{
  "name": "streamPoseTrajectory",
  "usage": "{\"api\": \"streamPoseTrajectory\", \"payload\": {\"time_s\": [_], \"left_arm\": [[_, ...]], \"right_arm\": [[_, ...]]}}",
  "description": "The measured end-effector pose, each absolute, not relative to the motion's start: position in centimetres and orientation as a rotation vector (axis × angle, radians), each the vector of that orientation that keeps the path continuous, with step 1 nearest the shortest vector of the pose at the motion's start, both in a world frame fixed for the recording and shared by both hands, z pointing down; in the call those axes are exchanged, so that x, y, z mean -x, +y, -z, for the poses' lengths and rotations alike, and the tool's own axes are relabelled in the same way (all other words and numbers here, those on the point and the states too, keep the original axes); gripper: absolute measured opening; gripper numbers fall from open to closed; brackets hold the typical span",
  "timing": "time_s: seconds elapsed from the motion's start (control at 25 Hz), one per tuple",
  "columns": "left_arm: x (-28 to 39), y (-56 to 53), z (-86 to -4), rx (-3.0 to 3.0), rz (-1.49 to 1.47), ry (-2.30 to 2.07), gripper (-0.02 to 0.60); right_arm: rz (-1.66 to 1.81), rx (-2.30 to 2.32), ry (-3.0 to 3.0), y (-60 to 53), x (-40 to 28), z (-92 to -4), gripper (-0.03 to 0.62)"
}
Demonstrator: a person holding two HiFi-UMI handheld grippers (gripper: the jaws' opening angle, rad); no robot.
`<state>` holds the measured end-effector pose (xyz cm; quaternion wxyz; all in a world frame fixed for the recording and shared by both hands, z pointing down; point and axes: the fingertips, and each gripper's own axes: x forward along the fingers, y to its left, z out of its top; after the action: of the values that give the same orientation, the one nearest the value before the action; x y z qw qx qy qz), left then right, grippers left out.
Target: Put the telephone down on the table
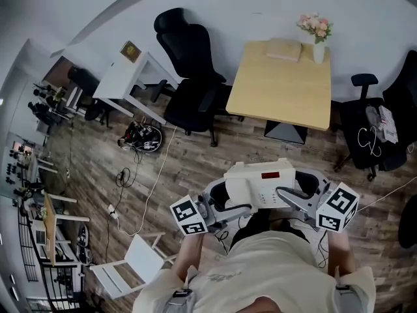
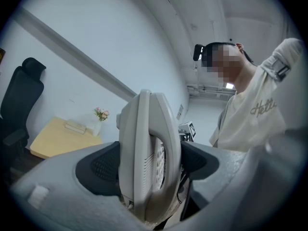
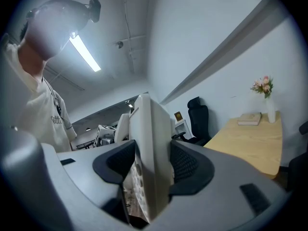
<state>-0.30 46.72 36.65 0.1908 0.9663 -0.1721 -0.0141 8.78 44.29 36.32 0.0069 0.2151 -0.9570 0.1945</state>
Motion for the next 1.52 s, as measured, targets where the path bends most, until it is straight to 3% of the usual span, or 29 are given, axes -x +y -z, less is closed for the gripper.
{"api": "streamPoseTrajectory", "payload": {"time_s": [0.84, 1.52], "left_arm": [[13.9, 27.9, -34.0, -2.756, 0.105, -0.345, 0.387], [20.9, 23.1, -35.9, -2.67, 0.288, -0.382, 0.387]], "right_arm": [[-0.548, -0.805, -2.932, 26.2, 4.8, -33.1, 0.218], [-0.585, -0.733, -2.828, 21.0, 11.7, -34.3, 0.218]]}}
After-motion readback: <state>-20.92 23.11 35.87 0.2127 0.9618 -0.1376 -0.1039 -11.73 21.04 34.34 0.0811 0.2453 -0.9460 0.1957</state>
